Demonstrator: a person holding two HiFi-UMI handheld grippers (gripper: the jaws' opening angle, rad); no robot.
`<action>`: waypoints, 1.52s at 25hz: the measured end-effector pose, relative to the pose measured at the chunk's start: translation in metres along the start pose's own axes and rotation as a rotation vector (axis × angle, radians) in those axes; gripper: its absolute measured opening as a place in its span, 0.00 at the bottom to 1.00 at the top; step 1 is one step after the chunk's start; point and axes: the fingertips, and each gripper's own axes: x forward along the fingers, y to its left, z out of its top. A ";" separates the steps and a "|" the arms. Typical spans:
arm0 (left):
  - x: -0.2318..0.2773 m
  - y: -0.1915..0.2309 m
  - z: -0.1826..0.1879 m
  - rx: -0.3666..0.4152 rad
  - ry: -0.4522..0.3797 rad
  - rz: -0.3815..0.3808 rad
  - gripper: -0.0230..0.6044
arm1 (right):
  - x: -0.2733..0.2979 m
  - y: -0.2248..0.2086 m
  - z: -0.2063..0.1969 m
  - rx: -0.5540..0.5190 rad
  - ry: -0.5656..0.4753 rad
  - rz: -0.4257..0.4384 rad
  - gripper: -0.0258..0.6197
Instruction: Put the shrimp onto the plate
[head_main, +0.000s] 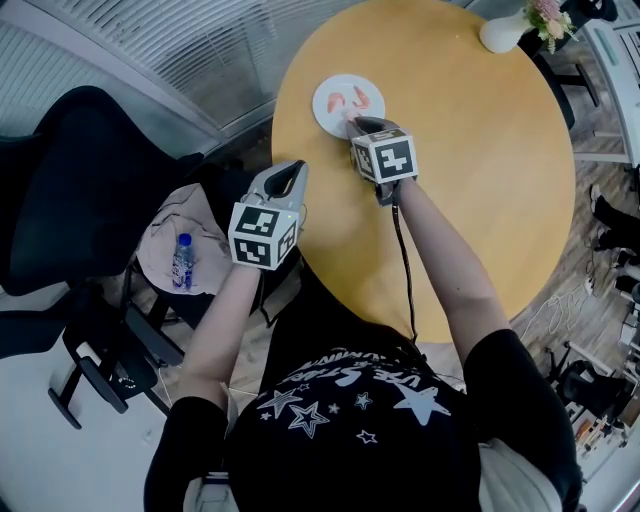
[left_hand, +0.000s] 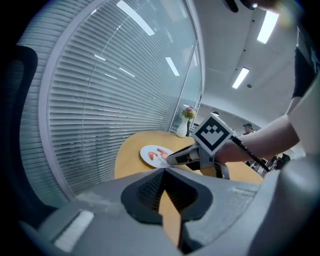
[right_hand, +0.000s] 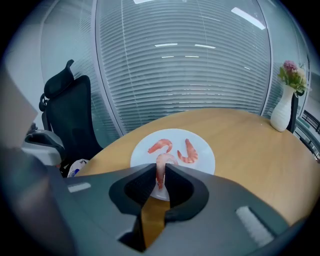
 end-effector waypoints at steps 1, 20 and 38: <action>0.000 0.002 -0.001 -0.004 0.000 0.002 0.04 | 0.002 -0.001 0.000 -0.004 0.006 -0.006 0.13; -0.002 -0.006 -0.014 -0.032 0.037 -0.015 0.04 | 0.009 -0.001 0.000 0.062 0.068 0.000 0.17; -0.040 -0.031 -0.010 -0.089 -0.024 0.104 0.04 | -0.077 0.002 -0.004 0.100 -0.074 0.047 0.19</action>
